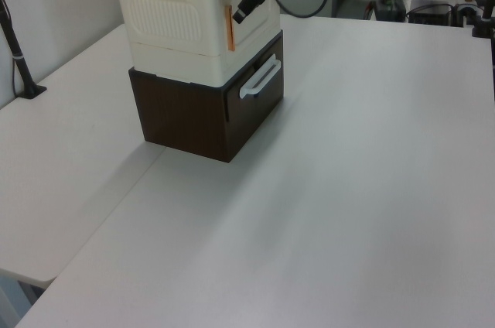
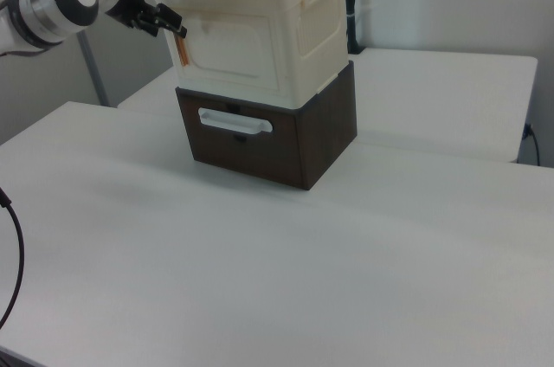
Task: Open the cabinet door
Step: 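Move the gripper toward the door edge by the orange latch strip, then lower the open gripper onto the door edge and close it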
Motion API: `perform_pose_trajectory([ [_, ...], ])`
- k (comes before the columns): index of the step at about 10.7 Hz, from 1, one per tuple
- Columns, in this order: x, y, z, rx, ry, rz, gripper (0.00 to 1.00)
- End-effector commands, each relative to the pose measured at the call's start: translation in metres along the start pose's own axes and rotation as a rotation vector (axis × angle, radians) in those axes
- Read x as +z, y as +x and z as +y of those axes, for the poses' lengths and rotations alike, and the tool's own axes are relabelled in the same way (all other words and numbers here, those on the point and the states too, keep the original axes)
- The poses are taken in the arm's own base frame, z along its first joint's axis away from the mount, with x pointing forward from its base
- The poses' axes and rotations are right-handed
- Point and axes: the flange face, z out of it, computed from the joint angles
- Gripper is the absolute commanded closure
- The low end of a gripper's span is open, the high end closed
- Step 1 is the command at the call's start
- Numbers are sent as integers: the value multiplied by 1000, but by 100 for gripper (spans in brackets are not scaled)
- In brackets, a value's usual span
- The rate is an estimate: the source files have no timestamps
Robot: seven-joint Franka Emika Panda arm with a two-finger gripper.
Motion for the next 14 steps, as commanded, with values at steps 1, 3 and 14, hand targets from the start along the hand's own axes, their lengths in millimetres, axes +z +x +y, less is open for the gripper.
perform_pose_trajectory([
  [1,17,11,-12,13,-40,80,28],
  [3,21,12,-11,-5,-57,85,36],
  [14,7,7,-7,5,-49,71,98],
])
